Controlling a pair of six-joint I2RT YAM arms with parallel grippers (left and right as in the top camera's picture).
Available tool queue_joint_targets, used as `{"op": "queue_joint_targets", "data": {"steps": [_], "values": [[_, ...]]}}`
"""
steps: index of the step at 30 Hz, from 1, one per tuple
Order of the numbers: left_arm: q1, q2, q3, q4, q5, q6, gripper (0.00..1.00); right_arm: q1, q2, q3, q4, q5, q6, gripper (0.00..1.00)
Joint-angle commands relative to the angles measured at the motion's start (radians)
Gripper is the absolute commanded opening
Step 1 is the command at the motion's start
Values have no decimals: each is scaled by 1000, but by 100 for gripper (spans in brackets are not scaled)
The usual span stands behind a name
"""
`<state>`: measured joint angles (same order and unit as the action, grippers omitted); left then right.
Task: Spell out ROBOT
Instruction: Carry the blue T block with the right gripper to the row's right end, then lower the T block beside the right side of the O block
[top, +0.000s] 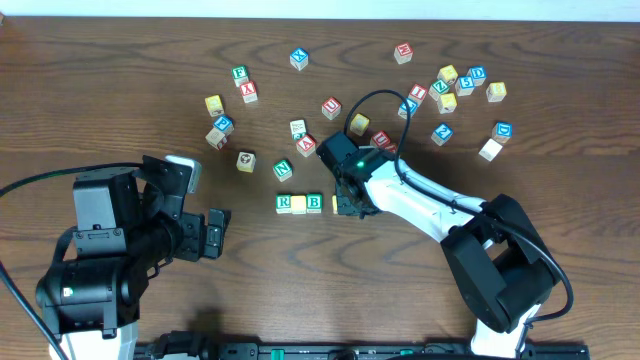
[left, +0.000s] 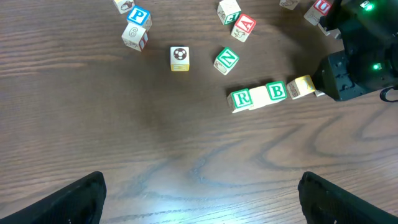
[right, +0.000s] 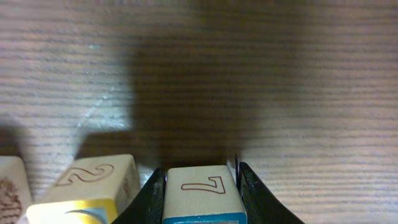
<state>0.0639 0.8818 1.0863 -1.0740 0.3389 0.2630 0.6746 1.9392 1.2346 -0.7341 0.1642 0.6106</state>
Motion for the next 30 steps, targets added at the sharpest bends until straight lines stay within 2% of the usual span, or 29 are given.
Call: {"op": "queue_joint_targets", "data": {"steps": [1, 30], "values": [[5, -1, 8, -3, 12, 10, 97, -2, -21, -3, 20, 15, 2, 1], [5, -1, 8, -3, 12, 10, 97, 14, -21, -3, 81, -58, -77, 1]]}}
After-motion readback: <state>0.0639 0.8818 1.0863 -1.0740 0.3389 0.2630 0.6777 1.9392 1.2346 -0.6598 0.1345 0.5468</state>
